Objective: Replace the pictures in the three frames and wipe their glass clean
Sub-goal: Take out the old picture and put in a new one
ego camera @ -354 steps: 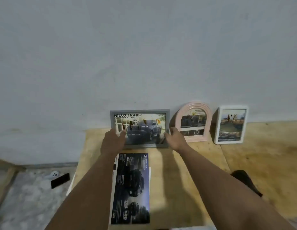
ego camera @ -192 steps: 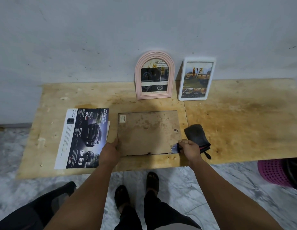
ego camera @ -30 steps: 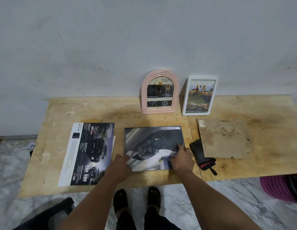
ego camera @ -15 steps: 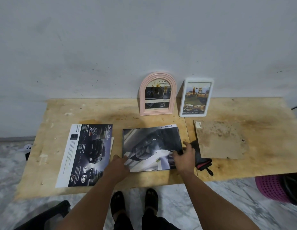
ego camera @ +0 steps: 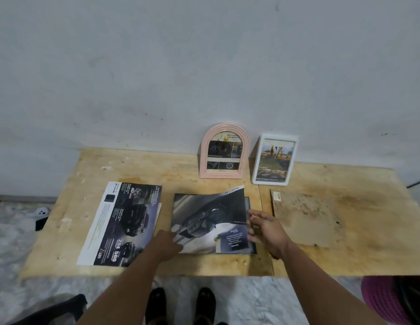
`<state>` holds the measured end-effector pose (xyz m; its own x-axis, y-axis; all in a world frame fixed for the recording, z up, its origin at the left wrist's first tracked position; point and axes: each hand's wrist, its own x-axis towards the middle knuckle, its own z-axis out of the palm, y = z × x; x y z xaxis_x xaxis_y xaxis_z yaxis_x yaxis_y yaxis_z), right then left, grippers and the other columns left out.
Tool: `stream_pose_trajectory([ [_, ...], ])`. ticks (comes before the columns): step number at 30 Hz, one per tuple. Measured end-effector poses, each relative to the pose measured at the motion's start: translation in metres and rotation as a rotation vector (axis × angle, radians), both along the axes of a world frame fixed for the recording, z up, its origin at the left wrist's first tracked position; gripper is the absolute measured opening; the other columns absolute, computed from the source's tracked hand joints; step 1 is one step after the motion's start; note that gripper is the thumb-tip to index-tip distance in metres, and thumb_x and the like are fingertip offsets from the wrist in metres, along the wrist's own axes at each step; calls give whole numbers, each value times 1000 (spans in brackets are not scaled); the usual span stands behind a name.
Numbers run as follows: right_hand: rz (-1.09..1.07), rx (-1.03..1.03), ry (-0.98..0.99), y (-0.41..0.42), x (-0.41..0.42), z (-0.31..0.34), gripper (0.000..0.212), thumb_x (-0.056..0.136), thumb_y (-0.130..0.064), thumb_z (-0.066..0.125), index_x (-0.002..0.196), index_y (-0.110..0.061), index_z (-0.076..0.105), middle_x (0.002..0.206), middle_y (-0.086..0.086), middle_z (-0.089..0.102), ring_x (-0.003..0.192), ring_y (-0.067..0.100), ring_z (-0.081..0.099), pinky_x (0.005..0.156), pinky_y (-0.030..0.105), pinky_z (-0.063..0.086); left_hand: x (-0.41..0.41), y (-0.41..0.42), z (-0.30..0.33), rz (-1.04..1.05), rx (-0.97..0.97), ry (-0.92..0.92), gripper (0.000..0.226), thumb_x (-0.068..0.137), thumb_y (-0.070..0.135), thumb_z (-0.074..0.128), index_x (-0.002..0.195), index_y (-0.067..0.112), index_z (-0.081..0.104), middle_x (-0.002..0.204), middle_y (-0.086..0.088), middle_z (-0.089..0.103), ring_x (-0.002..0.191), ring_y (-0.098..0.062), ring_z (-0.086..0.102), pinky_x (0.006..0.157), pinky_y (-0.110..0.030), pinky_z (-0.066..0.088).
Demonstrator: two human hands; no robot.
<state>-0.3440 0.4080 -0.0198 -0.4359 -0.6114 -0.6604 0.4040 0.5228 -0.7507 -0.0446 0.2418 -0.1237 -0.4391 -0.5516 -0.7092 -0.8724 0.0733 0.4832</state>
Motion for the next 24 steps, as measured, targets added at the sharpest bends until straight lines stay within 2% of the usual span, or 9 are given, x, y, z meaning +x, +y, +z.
stream_pose_trajectory([
  [2,44,48,-67,-3,4,5,23,106,-24,50,113,-10,67,89,12,62,78,25,61,74,41,60,-6,6,18,9,0,-24,86,75,54,72,146,9,55,144,-15,53,128,-28,58,101,-33,51],
  [4,143,117,52,-3,10,0,27,102,-34,59,104,-9,66,93,15,68,81,24,65,70,34,60,-9,12,21,11,-14,-38,74,87,38,75,148,5,50,147,-16,47,133,-30,54,104,-33,49],
  [7,255,148,274,-3,17,-10,9,96,-12,68,91,-9,62,96,14,69,78,19,67,56,23,55,-6,17,13,44,-14,-36,79,85,40,78,149,4,49,147,-17,48,130,-30,57,106,-39,50],
  [10,213,108,349,-5,15,-12,7,99,-2,58,96,-2,64,100,16,71,92,29,71,71,36,62,-4,19,-3,85,-22,-23,80,85,51,74,148,8,51,145,-16,51,128,-30,58,105,-40,51],
  [12,187,15,247,-8,10,0,16,101,-5,54,108,-5,69,102,17,73,90,28,72,73,37,60,-12,28,29,133,-111,41,75,85,69,60,137,14,62,129,-14,61,113,-27,64,96,-40,54],
  [14,167,-109,47,-15,3,16,22,101,-9,53,118,-6,67,110,23,72,96,34,71,84,46,58,-19,29,45,324,-134,163,66,95,67,53,135,15,61,123,-13,66,108,-29,66,89,-37,53],
  [18,161,-315,-309,-48,-6,52,31,98,-7,50,129,0,55,117,27,63,106,40,63,97,53,51,-36,13,62,638,54,363,78,91,78,45,144,21,54,139,-12,61,123,-33,60,107,-50,49],
  [21,265,-388,-442,-77,-2,79,32,97,-9,52,129,-6,54,117,22,61,107,35,60,96,49,49,-42,8,72,844,247,514,52,96,70,50,124,26,57,116,-10,60,107,-32,59,89,-42,53],
  [24,318,-430,-507,-104,8,102,35,95,-7,52,130,-4,54,116,20,61,104,32,60,99,46,46,-35,5,79,978,418,568,58,84,77,60,106,23,60,103,-10,57,90,-31,56,75,-38,50],
])
